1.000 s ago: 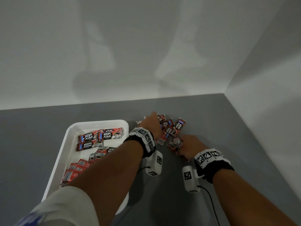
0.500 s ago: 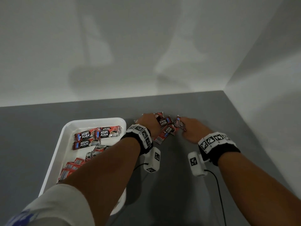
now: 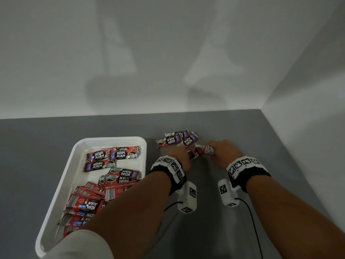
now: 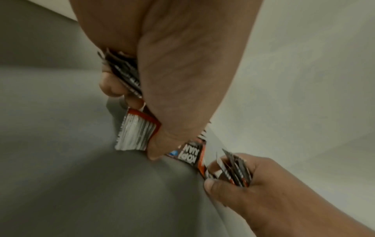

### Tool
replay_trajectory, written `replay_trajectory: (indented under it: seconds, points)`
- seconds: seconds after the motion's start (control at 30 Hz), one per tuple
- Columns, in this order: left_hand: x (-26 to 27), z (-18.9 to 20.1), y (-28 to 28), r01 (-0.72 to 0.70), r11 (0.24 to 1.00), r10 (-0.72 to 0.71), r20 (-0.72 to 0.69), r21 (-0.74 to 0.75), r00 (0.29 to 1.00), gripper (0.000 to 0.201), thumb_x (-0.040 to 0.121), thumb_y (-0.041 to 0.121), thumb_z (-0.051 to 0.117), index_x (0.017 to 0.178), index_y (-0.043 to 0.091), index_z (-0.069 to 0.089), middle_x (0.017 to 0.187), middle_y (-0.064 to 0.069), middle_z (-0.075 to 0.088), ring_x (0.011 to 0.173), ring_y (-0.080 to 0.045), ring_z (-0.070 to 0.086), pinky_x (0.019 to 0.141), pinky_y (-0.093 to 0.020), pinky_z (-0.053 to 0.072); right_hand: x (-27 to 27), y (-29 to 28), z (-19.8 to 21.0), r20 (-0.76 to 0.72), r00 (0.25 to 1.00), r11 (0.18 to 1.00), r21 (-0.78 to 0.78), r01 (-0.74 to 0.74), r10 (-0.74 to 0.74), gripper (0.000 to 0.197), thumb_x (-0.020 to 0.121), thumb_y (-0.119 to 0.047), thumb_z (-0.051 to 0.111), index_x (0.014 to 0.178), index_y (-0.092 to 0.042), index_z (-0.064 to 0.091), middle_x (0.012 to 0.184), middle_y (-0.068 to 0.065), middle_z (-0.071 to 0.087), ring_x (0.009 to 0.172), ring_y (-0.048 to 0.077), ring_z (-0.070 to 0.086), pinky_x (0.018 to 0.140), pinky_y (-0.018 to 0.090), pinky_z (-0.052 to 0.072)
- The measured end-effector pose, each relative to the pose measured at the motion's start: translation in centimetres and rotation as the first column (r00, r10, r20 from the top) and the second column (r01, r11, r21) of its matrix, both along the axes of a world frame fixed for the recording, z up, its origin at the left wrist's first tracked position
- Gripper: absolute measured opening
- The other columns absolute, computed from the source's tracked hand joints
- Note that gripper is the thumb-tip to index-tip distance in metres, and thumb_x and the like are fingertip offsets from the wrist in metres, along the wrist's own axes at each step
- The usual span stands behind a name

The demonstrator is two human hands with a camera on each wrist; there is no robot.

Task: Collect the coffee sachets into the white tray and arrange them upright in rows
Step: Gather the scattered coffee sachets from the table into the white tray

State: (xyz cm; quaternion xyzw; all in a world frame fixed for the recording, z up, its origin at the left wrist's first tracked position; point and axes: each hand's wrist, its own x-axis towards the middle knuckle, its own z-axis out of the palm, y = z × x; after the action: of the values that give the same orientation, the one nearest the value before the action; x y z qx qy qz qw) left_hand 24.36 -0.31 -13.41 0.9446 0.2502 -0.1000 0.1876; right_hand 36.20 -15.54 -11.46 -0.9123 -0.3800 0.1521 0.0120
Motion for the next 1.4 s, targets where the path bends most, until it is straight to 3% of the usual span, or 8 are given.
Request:
replay_trajectory:
  seconds: [0.17,0.37,0.47,0.67,0.9,1.07,1.23,1.4]
  points:
    - [0.2,1.8,1.8,-0.032,0.991,0.025,-0.060,-0.131,0.998,0.021,0.088,0.021,0.057,0.104,0.010,0.064,0.110,-0.008,0.069,0.099,-0.028,0.067,0.073,-0.031,0.051,-0.4,-0.5,-0.5,0.030,1.000,1.000,0.004,0.006,-0.006,0.020,0.095,-0.023,0.060,0.112,-0.016,0.068,0.116,0.007,0.063,0.110,0.027,0.056,0.094,0.031,0.042]
    - [0.7,3.2,4.6,-0.202,0.959,0.215,0.048,-0.201,0.975,0.046,0.092,0.034,0.069,0.126,0.007,0.052,0.122,-0.011,0.065,0.111,-0.033,0.064,0.088,-0.038,0.050,-1.0,-0.2,0.1,-0.155,0.983,0.994,0.037,0.102,-0.095,0.034,0.090,-0.025,0.073,0.116,-0.008,0.059,0.110,0.010,0.066,0.104,0.031,0.064,0.078,0.028,0.041]
    - [0.9,3.6,5.5,-0.195,0.973,0.197,0.006,-0.121,0.980,0.036,0.094,0.022,0.069,0.123,0.005,0.058,0.122,-0.013,0.066,0.110,-0.031,0.066,0.082,-0.033,0.051,-1.4,0.5,0.9,-0.153,0.988,1.000,-0.006,0.023,-0.024,0.028,0.097,-0.037,0.064,0.104,-0.010,0.064,0.102,0.008,0.067,0.097,0.028,0.064,0.074,0.027,0.038]
    - [1.0,3.4,5.4,-0.082,0.994,0.085,-0.035,0.075,0.996,0.033,0.097,0.016,0.061,0.128,0.008,0.054,0.133,-0.010,0.056,0.124,-0.028,0.054,0.102,-0.034,0.043,-1.3,2.9,2.0,-0.132,0.991,0.991,0.127,0.051,-0.034,0.012,0.091,-0.016,0.058,0.095,-0.019,0.047,0.082,0.002,0.058,0.075,0.025,0.059,0.064,0.031,0.039]
    - [0.7,3.1,5.5,-0.111,0.994,0.110,-0.136,-0.002,0.985,0.026,0.096,0.013,0.061,0.119,0.004,0.065,0.121,-0.013,0.068,0.111,-0.030,0.067,0.083,-0.032,0.052,-1.2,6.5,2.2,0.004,0.993,0.987,0.102,-0.121,0.122,0.028,0.089,-0.011,0.062,0.114,-0.022,0.069,0.110,0.005,0.067,0.098,0.029,0.066,0.085,0.037,0.053]
    - [0.6,4.1,6.1,-0.150,0.986,0.147,-0.039,-0.070,0.988,0.026,0.092,0.023,0.064,0.113,0.008,0.066,0.110,-0.010,0.070,0.099,-0.029,0.069,0.075,-0.033,0.054,-1.1,7.2,0.1,0.019,0.983,0.981,0.055,-0.184,0.183,0.044,0.088,-0.013,0.061,0.125,-0.037,0.066,0.123,-0.004,0.067,0.111,0.025,0.059,0.096,0.039,0.051]
    - [1.8,4.2,6.9,-0.191,0.967,0.204,0.066,-0.167,0.977,0.039,0.095,0.018,0.063,0.130,0.008,0.049,0.122,-0.014,0.064,0.109,-0.033,0.065,0.077,-0.034,0.047,-1.8,6.1,-0.3,0.046,0.993,0.992,0.062,-0.111,0.108,0.025,0.088,-0.013,0.060,0.110,-0.021,0.069,0.106,0.005,0.070,0.102,0.029,0.060,0.086,0.035,0.049]
    - [3.5,3.1,7.0,-0.089,0.995,0.090,0.007,-0.043,0.996,0.034,0.099,0.018,0.059,0.131,0.007,0.055,0.133,-0.015,0.059,0.119,-0.033,0.059,0.088,-0.038,0.050,-1.9,5.0,-0.4,-0.047,0.998,0.999,0.016,-0.049,0.050,0.012,0.085,-0.004,0.064,0.093,-0.009,0.072,0.098,0.010,0.068,0.092,0.028,0.066,0.074,0.026,0.043]
